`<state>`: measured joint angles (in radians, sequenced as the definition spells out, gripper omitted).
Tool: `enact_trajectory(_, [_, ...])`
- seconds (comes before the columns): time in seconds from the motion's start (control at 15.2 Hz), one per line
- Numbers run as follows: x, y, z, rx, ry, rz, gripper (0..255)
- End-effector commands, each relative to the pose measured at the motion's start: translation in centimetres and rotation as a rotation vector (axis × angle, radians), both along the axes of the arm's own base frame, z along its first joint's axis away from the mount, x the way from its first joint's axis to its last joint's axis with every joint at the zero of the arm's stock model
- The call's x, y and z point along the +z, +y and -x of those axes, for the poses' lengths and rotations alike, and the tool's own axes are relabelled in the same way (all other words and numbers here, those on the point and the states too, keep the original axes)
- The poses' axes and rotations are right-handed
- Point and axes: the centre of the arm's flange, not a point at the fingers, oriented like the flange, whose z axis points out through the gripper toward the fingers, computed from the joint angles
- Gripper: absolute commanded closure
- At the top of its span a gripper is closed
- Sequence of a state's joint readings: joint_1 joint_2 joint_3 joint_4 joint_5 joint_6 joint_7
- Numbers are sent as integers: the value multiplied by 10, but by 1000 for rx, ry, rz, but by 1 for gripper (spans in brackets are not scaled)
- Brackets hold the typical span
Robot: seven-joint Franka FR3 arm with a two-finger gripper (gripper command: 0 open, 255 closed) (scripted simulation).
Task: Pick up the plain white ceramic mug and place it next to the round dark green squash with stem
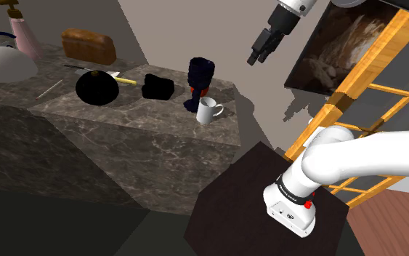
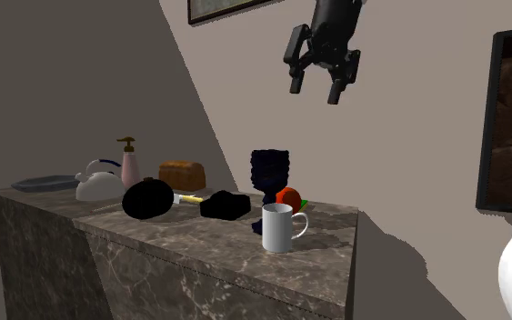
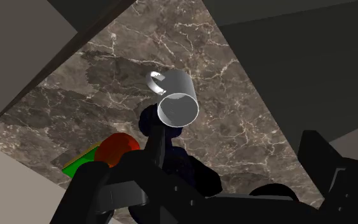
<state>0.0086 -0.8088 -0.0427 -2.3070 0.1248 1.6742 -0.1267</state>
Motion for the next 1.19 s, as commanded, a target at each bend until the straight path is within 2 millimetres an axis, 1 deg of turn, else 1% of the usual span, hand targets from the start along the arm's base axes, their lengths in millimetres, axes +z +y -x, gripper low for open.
enact_trajectory(0.0, [0, 0, 0, 0, 0, 0, 0])
enact_trajectory(0.59, [-95, 29, -74, 6, 52, 66, 0])
enact_trajectory(1.12, [-183, 50, -135, 12, 99, 126, 0])
